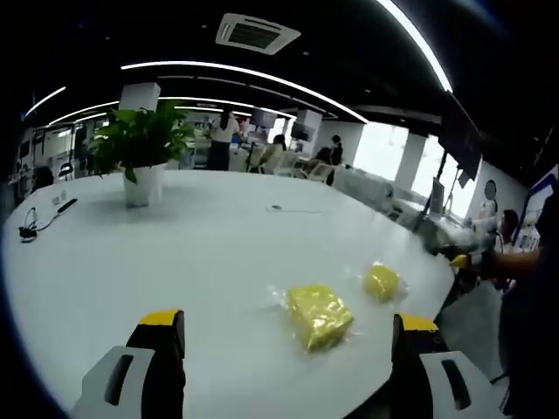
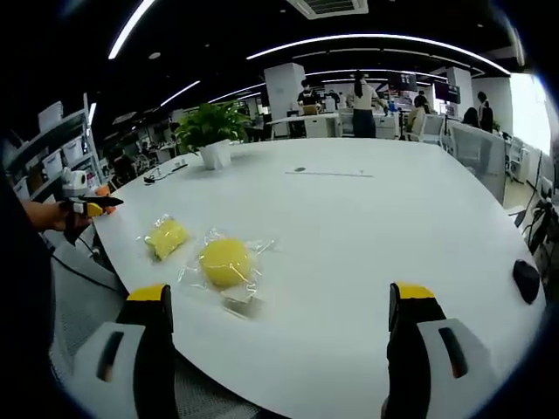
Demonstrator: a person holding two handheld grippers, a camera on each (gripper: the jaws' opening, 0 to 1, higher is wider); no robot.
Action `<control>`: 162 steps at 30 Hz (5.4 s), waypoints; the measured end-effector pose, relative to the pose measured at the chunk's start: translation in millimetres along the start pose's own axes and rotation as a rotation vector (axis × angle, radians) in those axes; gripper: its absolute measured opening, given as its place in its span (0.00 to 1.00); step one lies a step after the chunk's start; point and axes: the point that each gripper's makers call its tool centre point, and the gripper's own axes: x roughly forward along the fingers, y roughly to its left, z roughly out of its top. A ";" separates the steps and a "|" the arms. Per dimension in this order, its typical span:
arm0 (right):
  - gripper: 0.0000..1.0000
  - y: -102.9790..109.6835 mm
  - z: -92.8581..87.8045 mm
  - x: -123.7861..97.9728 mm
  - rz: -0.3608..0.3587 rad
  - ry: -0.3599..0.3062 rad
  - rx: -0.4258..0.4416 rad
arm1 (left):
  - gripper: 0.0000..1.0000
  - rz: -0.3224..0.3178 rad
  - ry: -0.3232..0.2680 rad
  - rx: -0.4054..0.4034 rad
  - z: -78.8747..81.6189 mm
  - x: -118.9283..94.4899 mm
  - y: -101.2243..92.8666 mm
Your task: Compare the silicone blocks by pressing each to a similar depth, holding the contact briefly, and releasing to observe deformation and rebound differences across the visible hardness samples.
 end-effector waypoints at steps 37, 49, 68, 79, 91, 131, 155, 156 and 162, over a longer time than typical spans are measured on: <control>0.97 2.4 -8.1 -1.8 0.013 0.012 0.021 | 1.00 -0.007 -0.015 -0.085 5.8 3.7 2.6; 0.96 4.3 -5.3 1.2 0.020 0.015 0.018 | 1.00 -0.009 -0.019 -0.108 9.5 5.6 7.3; 0.96 7.4 -10.3 2.4 0.011 0.006 0.043 | 0.97 -0.038 0.057 -0.128 5.9 40.2 14.7; 0.96 12.5 -17.2 3.3 0.013 0.017 0.060 | 0.93 -0.039 0.111 -0.194 -4.6 77.4 20.4; 0.96 10.0 -15.9 6.3 0.002 0.014 0.076 | 0.75 -0.083 0.137 -0.301 -8.7 100.1 14.9; 0.96 15.0 -23.6 2.4 -0.005 0.034 0.112 | 0.00 -0.165 0.233 -0.630 -34.5 133.8 -8.5; 0.96 17.2 -14.5 5.4 0.016 0.011 0.100 | 0.00 -0.142 0.115 -0.683 -8.5 131.8 7.3; 0.96 16.9 -14.2 5.6 0.017 0.010 0.099 | 0.00 -0.151 0.105 -0.669 -4.8 131.6 6.1; 0.96 17.3 -8.0 8.1 0.024 -0.001 0.098 | 0.00 -0.241 0.085 -0.533 13.5 129.2 -13.5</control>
